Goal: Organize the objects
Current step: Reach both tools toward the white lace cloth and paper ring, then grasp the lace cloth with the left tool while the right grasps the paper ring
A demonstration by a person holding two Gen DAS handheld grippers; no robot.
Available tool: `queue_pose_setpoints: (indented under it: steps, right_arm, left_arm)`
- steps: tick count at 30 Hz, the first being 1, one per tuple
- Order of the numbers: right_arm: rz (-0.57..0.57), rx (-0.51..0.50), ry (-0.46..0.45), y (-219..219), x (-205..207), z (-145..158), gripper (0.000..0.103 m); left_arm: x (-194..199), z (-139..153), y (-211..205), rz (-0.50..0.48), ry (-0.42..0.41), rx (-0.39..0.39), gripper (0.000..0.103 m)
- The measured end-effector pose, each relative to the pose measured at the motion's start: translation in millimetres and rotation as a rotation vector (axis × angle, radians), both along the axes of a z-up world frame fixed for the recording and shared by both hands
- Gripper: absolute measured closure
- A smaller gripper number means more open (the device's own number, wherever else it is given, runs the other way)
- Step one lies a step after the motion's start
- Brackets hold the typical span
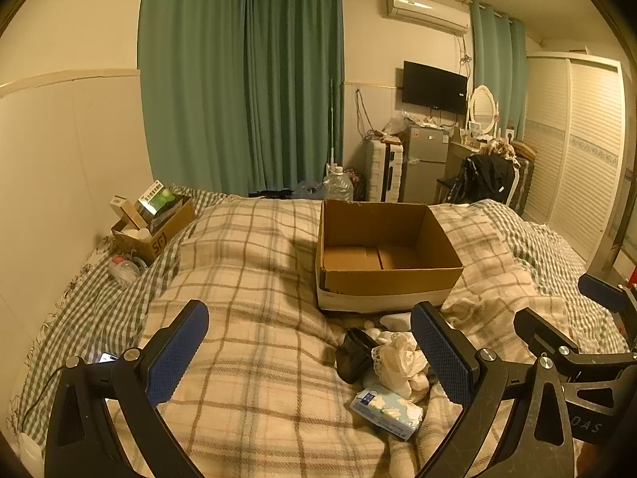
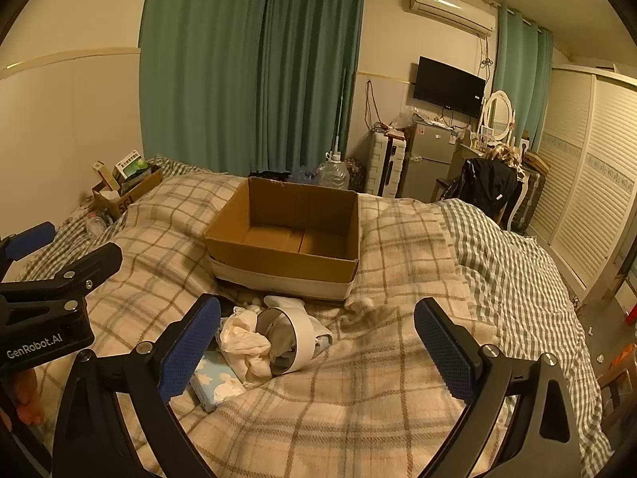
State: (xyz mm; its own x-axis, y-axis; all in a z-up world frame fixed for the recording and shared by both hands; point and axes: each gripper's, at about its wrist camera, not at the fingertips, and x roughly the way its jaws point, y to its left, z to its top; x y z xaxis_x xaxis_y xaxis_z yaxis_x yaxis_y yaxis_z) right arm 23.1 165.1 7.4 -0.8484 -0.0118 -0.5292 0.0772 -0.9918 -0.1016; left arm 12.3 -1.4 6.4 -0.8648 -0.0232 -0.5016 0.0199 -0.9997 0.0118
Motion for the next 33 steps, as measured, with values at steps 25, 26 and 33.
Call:
queue_pose_setpoints:
  steps: [25,26,33]
  right_arm:
    - [0.12,-0.032,-0.412,12.3,-114.5,-112.8,0.077]
    - [0.126,-0.048,-0.406,14.3,-113.9,-111.9,0.086]
    - [0.088,-0.056,-0.23,32.7,-95.0,-63.8,0.1]
  left_arm:
    - [-75.6,-104.7,39.1,-0.075,-0.341,-0.064,0.006]
    - [-77.9,-106.6,41.9,-0.083,-0.347,-0.067,0.007]
    - [-86.2,-112.2,62.0,-0.161,-0.39,-0.039,0.014]
